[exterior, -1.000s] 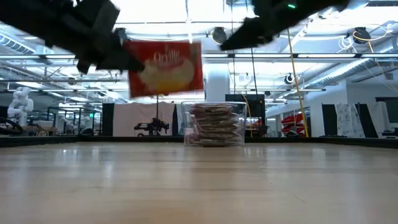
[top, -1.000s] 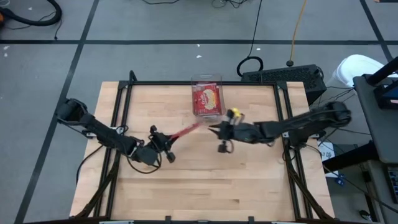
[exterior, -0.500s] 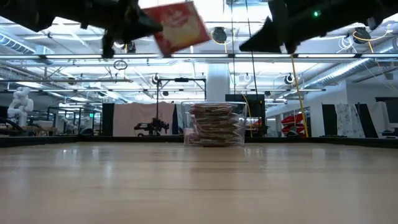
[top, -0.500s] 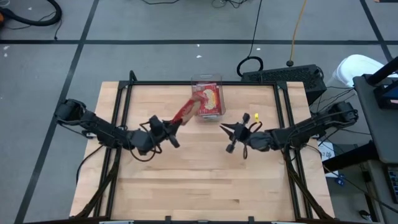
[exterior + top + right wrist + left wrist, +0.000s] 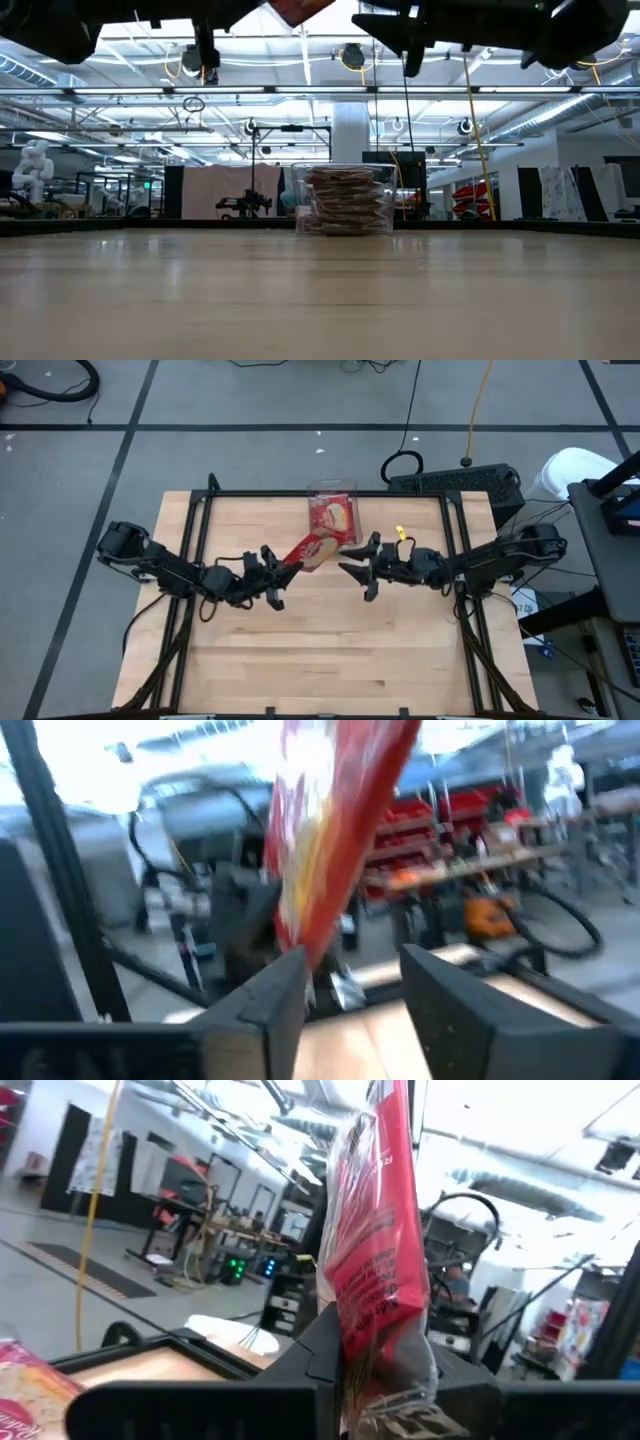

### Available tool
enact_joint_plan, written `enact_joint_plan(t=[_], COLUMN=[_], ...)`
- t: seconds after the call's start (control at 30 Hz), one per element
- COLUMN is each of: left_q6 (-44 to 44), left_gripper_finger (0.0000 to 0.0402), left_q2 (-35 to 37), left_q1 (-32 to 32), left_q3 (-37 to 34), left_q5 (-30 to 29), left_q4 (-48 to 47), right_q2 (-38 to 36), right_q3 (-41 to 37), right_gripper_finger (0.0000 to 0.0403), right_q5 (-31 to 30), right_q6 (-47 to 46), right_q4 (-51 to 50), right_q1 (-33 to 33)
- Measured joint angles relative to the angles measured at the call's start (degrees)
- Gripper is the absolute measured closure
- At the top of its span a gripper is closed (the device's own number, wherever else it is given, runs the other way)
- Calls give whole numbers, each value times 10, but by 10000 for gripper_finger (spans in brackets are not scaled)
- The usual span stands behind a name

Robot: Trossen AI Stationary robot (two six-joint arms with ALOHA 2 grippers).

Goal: Sort popcorn bags into baskets
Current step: Put the red popcorn pack into the transparent bin

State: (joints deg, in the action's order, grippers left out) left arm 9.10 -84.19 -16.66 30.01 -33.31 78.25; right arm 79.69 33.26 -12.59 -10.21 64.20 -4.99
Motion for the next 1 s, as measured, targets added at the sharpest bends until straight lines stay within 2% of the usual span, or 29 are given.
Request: enact_joint_plan(t=[0.2, 0.33, 0.47, 0.57, 0.67, 0.9, 1.0], left_q6=[-8, -15, -14, -12, -13, -64, -89], left_gripper_finger=[367, 367, 367, 366, 366, 366, 366], left_q2=[0, 0, -18, -35, -42, -41, -40], left_q1=[3, 3, 3, 3, 1, -25, -46], left_q3=[20, 27, 38, 48, 50, 50, 50], left_q5=[35, 39, 41, 50, 52, 51, 43], left_q4=[-6, -7, -13, -13, -15, -19, -41], right_q2=[48, 76, 90, 92, 92, 92, 86], right_q3=[0, 17, 51, 70, 74, 68, 62], right_gripper_finger=[201, 203, 210, 219, 249, 377, 389], right_q5=[42, 82, 85, 112, 127, 129, 131], right_q6=[-12, -27, -20, -10, -12, -9, -8], right_q4=[93, 146, 137, 135, 131, 109, 89], right_q1=[15, 17, 16, 17, 15, 2, -4])
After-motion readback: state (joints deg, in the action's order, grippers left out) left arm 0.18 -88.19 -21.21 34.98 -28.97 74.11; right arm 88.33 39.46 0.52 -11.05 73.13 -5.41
